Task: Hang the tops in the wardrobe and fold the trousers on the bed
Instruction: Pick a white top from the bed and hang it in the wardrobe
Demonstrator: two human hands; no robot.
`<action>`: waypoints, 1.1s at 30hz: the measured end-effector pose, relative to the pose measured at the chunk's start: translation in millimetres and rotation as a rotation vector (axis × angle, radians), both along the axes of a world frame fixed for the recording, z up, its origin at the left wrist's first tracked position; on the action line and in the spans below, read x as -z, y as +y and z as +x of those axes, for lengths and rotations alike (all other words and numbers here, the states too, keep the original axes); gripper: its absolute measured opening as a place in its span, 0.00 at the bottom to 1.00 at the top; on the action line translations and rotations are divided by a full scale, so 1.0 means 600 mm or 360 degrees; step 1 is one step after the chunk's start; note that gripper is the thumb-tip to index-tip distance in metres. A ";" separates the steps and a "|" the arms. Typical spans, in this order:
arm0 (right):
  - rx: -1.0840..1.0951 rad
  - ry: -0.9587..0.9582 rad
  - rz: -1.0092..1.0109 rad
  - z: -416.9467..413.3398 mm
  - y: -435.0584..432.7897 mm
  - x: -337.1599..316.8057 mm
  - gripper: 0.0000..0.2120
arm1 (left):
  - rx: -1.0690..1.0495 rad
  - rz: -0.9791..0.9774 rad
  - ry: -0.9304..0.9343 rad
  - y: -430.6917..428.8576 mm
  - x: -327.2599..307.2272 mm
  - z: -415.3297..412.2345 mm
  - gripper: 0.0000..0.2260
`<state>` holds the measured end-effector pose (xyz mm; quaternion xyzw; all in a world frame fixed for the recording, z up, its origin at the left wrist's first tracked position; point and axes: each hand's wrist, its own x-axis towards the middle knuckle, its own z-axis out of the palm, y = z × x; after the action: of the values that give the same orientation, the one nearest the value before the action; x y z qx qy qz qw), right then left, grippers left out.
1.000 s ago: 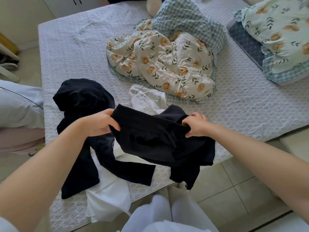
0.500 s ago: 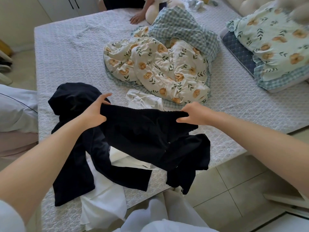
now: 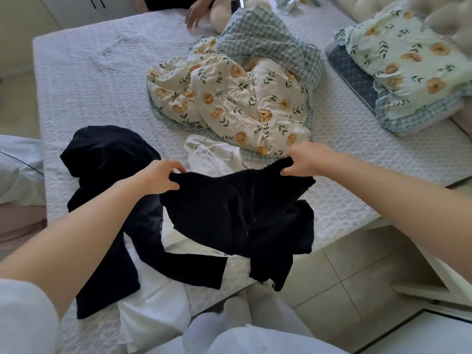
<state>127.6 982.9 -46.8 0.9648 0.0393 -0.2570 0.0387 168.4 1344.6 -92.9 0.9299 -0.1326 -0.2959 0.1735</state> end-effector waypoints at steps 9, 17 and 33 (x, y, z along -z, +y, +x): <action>0.0183 -0.0231 0.0310 0.079 0.052 0.116 0.12 | -0.0948 -0.0211 -0.0418 0.035 0.102 -0.025 0.16; -0.0157 0.0054 0.0549 0.051 0.182 0.245 0.09 | -0.1268 -0.0047 -0.0093 0.090 0.208 -0.142 0.16; -0.0137 0.0824 0.0622 -0.208 0.547 0.475 0.08 | -0.1828 0.0122 0.0882 0.308 0.467 -0.442 0.19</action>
<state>2.6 1311.2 -332.0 0.8541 0.1372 -0.4796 -0.1475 -96.7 1529.7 -372.9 0.7473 0.4475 -0.3898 0.2989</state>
